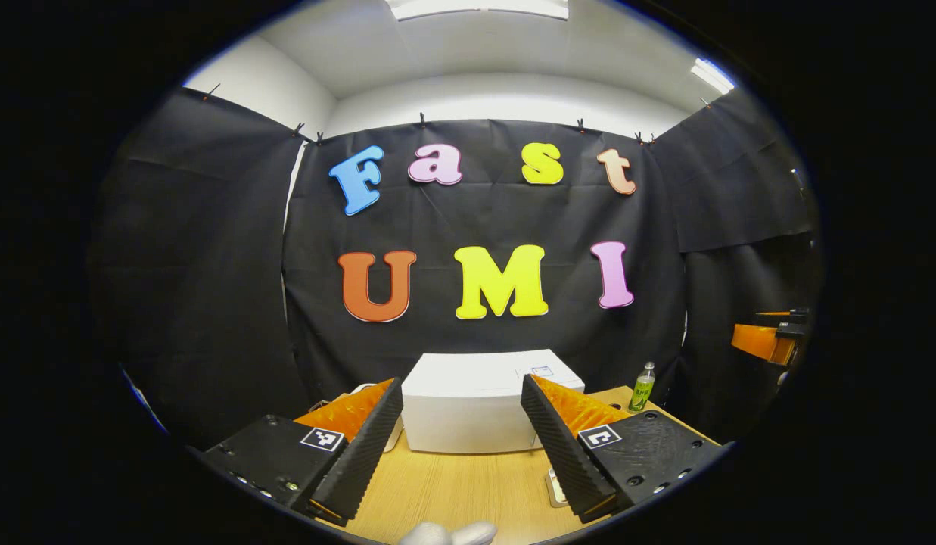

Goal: Open the microwave oven with the left hand, put the food in, and close the microwave oven.

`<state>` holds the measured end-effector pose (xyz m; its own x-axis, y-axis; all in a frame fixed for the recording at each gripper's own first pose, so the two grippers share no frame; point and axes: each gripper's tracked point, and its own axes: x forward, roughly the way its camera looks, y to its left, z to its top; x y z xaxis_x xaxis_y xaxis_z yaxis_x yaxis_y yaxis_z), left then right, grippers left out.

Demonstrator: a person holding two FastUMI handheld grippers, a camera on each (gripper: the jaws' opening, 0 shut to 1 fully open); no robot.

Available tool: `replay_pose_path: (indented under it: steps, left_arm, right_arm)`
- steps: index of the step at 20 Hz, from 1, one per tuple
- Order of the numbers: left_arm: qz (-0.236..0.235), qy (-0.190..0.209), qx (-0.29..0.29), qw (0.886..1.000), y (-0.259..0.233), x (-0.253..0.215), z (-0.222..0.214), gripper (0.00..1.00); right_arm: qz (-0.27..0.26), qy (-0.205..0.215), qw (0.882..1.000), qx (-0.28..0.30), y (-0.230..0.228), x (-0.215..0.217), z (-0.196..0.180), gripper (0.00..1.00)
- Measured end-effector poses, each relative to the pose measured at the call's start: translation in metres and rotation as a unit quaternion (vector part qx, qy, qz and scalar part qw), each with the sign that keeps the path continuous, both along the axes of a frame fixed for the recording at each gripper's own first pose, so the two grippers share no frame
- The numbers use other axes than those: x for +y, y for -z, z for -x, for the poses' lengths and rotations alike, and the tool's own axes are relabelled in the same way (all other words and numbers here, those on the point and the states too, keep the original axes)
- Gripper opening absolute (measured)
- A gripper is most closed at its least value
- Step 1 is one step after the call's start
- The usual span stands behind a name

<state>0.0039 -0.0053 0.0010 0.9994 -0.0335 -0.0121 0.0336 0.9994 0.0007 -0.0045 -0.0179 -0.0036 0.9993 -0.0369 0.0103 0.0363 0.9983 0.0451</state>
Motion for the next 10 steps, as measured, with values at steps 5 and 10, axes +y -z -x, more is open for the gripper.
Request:
replay_pose_path:
  steps: [5, 10]
  left_arm:
    - [-0.002, -0.005, 0.006, 1.000, 0.0033, 0.0002, -0.0078, 0.96]
    - [-0.006, -0.003, -0.002, 1.000, -0.0032, -0.0040, -0.0093, 0.96]
  right_arm:
    - [0.005, 0.002, 1.000, 0.003, 0.0019, -0.0049, -0.0012, 0.92]
    - [0.006, -0.002, 1.000, 0.008, 0.0034, -0.0052, -0.0051, 0.92]
